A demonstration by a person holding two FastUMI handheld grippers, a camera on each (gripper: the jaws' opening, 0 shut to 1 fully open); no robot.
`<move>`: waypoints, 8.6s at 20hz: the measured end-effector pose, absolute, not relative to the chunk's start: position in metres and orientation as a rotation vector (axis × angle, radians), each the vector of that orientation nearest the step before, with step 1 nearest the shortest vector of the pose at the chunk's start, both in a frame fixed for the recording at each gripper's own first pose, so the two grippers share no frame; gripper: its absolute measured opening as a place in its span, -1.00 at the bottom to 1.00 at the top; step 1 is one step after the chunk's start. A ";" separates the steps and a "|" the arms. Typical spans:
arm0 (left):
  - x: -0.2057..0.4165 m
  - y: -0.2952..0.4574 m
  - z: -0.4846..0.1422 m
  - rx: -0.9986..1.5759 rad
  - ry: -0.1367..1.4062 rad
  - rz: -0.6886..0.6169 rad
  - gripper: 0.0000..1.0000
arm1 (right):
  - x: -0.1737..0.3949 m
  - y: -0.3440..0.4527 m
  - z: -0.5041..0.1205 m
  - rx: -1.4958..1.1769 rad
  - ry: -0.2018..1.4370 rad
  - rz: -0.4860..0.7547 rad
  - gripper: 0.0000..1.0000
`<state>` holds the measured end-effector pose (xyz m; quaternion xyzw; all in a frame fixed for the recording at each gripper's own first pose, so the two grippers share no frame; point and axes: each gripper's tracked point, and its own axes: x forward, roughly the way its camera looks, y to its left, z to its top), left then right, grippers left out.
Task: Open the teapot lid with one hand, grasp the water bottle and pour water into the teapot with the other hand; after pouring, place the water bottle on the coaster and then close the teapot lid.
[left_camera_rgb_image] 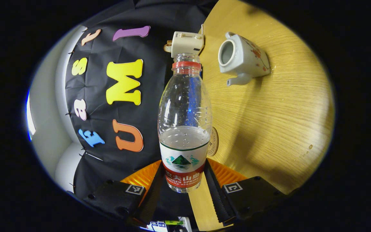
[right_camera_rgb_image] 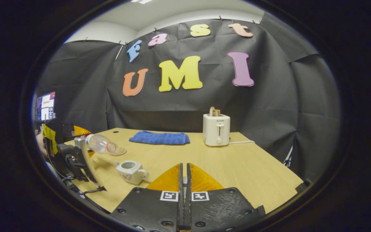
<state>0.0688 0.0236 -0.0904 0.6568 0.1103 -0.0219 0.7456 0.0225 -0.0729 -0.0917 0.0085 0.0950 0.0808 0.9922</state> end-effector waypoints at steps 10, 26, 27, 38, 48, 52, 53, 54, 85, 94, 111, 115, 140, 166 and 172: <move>0.068 0.012 -0.082 1.566 0.217 -0.053 0.48 | 0.023 -0.082 -0.096 0.030 0.193 0.159 -0.99; 0.078 0.003 -0.061 1.745 0.160 -0.035 0.47 | 0.020 -0.088 -0.093 0.043 0.184 0.157 -1.00; 0.081 0.004 -0.059 1.755 0.159 -0.034 0.48 | 0.019 -0.088 -0.094 0.044 0.183 0.157 -0.99; 0.080 0.005 -0.056 1.834 0.154 -0.012 0.47 | 0.018 -0.091 -0.093 0.052 0.180 0.157 -1.00; 0.083 0.007 -0.052 1.890 0.152 0.007 0.48 | 0.018 -0.093 -0.091 0.065 0.171 0.159 -0.99; 0.083 0.007 -0.051 1.918 0.153 0.015 0.47 | 0.017 -0.092 -0.091 0.069 0.168 0.167 -0.99; 0.082 0.008 -0.049 1.924 0.156 0.020 0.47 | 0.016 -0.092 -0.091 0.072 0.168 0.169 -0.99; 0.082 0.007 -0.046 1.931 0.152 0.029 0.47 | 0.017 -0.092 -0.092 0.077 0.170 0.171 -1.00; 0.088 0.002 -0.042 1.959 0.086 0.015 0.46 | 0.012 -0.094 -0.089 0.070 0.170 0.159 -1.00; 0.085 0.031 -0.104 1.138 0.247 -0.088 0.48 | 0.008 -0.078 -0.079 0.042 0.170 0.156 -0.99; 0.118 0.046 -0.075 0.075 0.110 -0.104 0.49 | 0.003 -0.031 -0.080 0.009 0.181 0.215 -1.00; 0.158 0.047 -0.092 0.002 0.146 -0.130 0.50 | 0.006 -0.036 -0.088 0.006 0.197 0.202 -1.00; 0.206 0.031 -0.150 -0.003 0.291 -0.156 0.64 | 0.021 -0.038 -0.103 -0.025 0.230 0.179 -1.00; 0.014 0.143 -0.086 -0.037 0.179 0.174 0.99 | 0.084 0.101 -0.100 -0.008 0.216 0.454 -0.99; 0.014 0.146 -0.086 -0.032 0.176 0.174 0.98 | 0.092 0.101 -0.116 -0.015 0.230 0.439 -0.99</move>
